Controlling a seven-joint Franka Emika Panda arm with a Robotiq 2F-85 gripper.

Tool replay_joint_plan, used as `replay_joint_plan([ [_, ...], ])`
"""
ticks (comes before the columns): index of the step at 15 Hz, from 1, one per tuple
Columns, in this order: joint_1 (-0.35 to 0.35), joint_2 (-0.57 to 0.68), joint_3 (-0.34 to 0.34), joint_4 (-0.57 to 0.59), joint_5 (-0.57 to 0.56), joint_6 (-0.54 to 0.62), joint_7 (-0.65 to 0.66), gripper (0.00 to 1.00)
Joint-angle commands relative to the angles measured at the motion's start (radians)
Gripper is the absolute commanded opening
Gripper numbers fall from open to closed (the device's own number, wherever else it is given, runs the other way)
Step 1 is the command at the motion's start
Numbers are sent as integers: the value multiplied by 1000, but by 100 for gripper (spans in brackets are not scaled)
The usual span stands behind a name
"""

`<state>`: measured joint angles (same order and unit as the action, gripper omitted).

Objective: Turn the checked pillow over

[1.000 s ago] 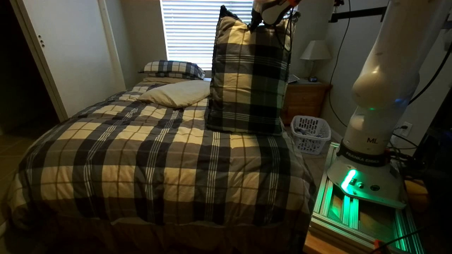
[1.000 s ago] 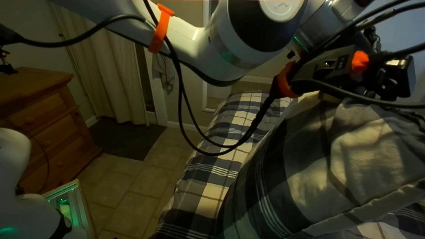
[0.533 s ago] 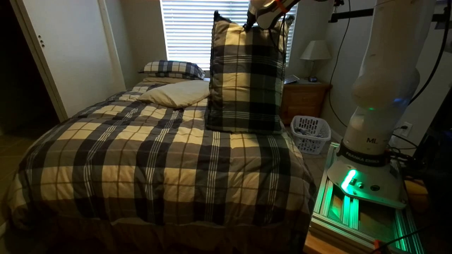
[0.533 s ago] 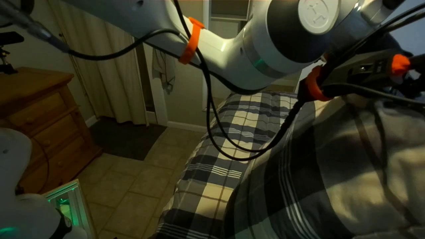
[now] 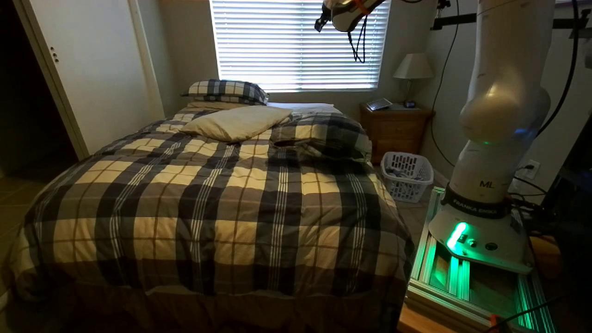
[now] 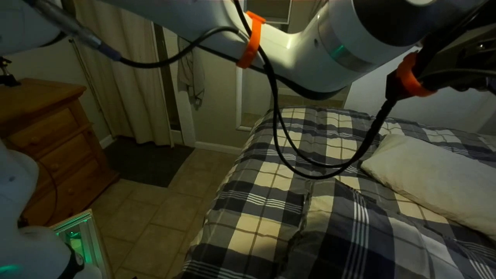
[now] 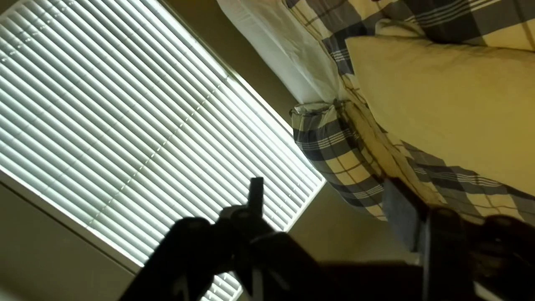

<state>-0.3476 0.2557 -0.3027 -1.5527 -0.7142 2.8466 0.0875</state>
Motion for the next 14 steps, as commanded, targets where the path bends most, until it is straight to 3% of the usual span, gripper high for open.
replay_joint_plan([
  [1, 11, -30, 29, 10, 81, -221, -35, 100],
  [8, 75, -152, 51, 1, 259, -738, -95, 100],
  [14, 77, -222, 51, -23, 484, -877, -99, 100],
])
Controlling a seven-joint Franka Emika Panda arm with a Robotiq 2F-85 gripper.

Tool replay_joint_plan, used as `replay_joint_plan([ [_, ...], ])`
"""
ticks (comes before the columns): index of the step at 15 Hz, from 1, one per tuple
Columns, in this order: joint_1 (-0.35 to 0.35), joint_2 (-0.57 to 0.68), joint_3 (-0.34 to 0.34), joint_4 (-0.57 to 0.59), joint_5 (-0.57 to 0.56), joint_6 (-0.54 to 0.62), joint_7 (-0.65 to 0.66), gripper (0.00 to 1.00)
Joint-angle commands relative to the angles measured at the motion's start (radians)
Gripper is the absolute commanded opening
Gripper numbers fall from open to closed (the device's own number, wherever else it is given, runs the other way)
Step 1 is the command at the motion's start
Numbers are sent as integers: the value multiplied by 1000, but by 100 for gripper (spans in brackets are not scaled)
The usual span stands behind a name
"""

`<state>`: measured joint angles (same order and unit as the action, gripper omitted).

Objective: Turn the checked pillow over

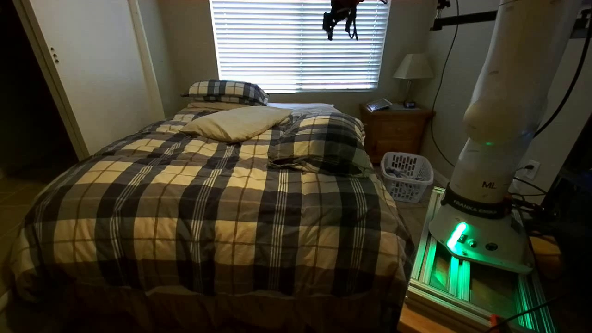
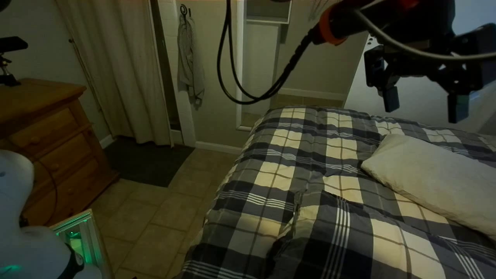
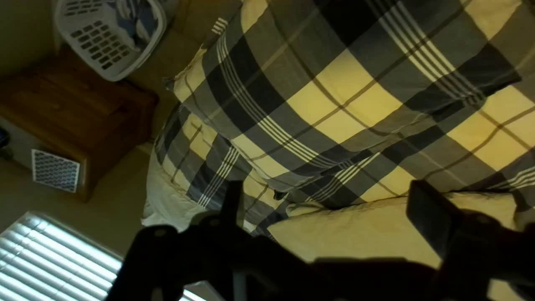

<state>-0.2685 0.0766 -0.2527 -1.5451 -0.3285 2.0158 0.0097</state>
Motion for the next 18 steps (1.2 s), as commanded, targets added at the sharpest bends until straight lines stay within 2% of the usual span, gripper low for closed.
replay_joint_plan([
  [1, -2, -47, -1, -37, 118, -56, -14, 100],
  [4, -2, -48, -4, -49, 148, -103, 3, 100],
  [9, -1, -55, -6, -81, 147, -114, 32, 100],
  [10, -1, -18, -7, -38, 123, -105, 18, 100],
  [18, -1, -21, -7, -47, 124, -108, 25, 100],
])
